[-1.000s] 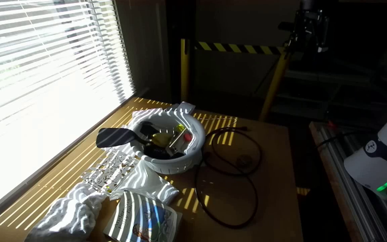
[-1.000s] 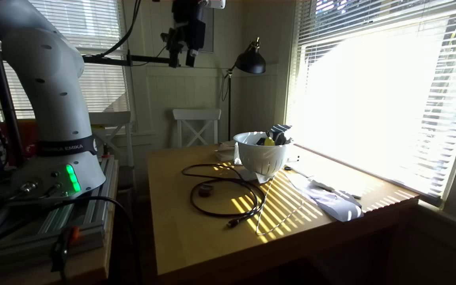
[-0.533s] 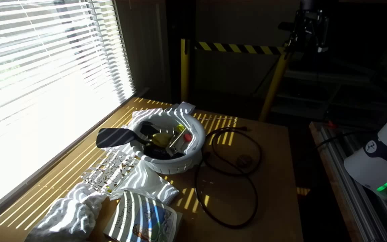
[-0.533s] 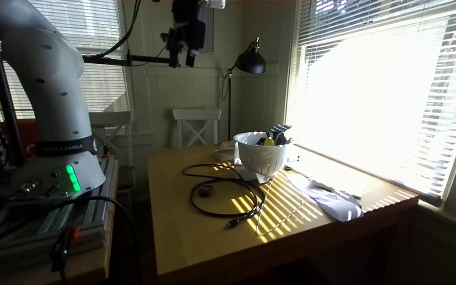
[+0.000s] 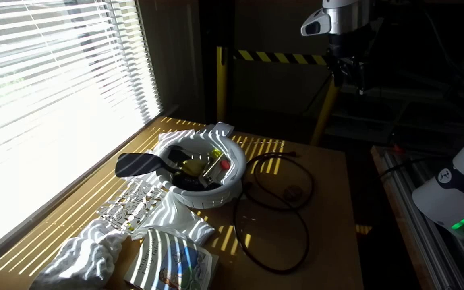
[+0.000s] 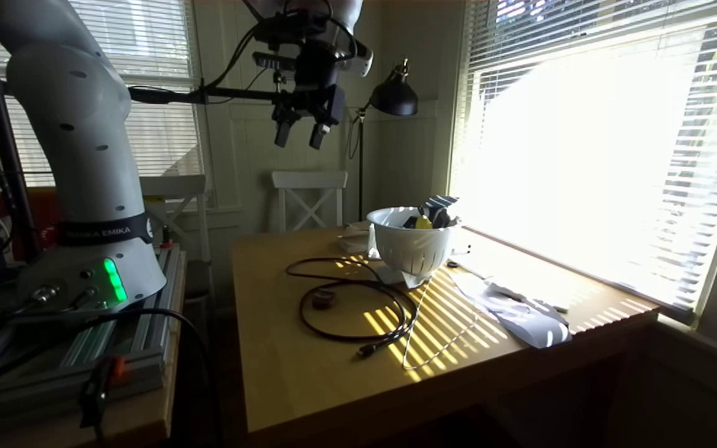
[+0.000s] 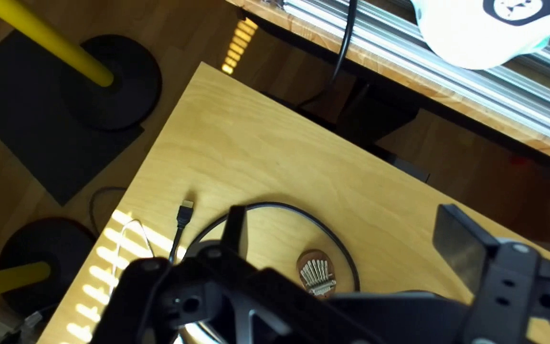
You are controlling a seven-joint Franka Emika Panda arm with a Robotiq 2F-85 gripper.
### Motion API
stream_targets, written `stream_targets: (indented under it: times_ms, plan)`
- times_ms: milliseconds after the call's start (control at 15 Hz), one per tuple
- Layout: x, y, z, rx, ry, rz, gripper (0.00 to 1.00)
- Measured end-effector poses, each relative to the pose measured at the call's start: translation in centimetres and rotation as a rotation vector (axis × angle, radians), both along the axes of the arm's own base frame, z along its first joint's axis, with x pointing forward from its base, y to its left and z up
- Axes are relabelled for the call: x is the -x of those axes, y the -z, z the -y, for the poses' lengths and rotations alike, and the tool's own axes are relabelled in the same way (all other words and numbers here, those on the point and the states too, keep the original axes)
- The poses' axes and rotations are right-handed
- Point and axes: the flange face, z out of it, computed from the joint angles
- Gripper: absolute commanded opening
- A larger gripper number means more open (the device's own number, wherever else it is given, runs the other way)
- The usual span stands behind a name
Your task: Put the black object inside the bin
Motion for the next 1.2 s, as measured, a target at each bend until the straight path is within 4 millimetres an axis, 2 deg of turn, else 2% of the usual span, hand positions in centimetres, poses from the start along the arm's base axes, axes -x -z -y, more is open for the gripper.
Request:
stream_targets:
  times_ms: [200,400,533,800,933,1200]
  plan:
    - [-1.8,5.4,-2.0,0.033,-0.103,-0.098,1.0]
    - [-2.9,9.4,-3.8,0.048,-0.13,-0.13,1.0]
    - [-3.4,10.8,-4.2,0.051,-0.119,-0.147,1.0]
    - [-4.1,10.9,-4.1,0.052,-0.114,-0.147,1.0]
    - [-4.4,11.4,-4.3,0.065,-0.156,-0.091,1.0]
    - [-2.6,15.4,-5.4,0.048,-0.252,0.073,1.0]
